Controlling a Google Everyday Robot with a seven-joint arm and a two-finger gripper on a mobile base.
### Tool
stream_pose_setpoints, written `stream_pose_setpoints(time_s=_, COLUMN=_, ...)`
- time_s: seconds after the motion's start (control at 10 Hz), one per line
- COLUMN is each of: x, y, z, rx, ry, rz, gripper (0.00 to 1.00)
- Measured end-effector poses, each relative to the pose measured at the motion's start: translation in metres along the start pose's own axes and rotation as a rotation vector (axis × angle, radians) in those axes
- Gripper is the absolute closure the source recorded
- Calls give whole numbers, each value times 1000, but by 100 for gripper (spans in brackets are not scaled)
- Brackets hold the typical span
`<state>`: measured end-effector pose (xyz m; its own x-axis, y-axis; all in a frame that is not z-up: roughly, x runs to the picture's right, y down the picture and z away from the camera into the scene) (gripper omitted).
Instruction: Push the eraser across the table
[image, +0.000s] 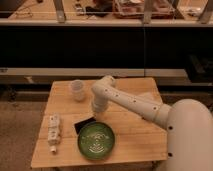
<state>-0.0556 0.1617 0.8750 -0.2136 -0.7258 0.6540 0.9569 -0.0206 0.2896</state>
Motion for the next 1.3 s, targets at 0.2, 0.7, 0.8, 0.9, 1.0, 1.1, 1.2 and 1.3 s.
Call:
stream_pose_setpoints(time_s=0.2, x=-2, y=-22, z=4, rx=10, ry=-13, rz=-52, gripper=95)
stream_pose_setpoints(time_s=0.7, x=-14, y=-59, z=14, rx=38, ry=-63, rz=-139, gripper=95)
stream_pose_setpoints(time_s=0.8, x=-17, y=-68, z=16, rx=45, ry=-73, rz=-162, gripper=95)
stream_pose_setpoints(time_s=0.9, x=-21, y=-76, z=17, rx=50, ry=-83, rz=-186, gripper=95)
stream_pose_setpoints(time_s=1.0, x=-27, y=-86, z=19, rx=51, ry=-93, rz=-216, gripper=95)
stream_pose_setpoints(time_s=1.1, x=-31, y=-91, z=21, rx=46, ry=-101, rz=-237, gripper=95)
stream_pose_setpoints(time_s=1.2, x=-37, y=-100, z=25, rx=35, ry=-112, rz=-274, gripper=95)
stream_pose_setpoints(time_s=1.3, x=-42, y=-106, z=28, rx=27, ry=-120, rz=-298, gripper=95)
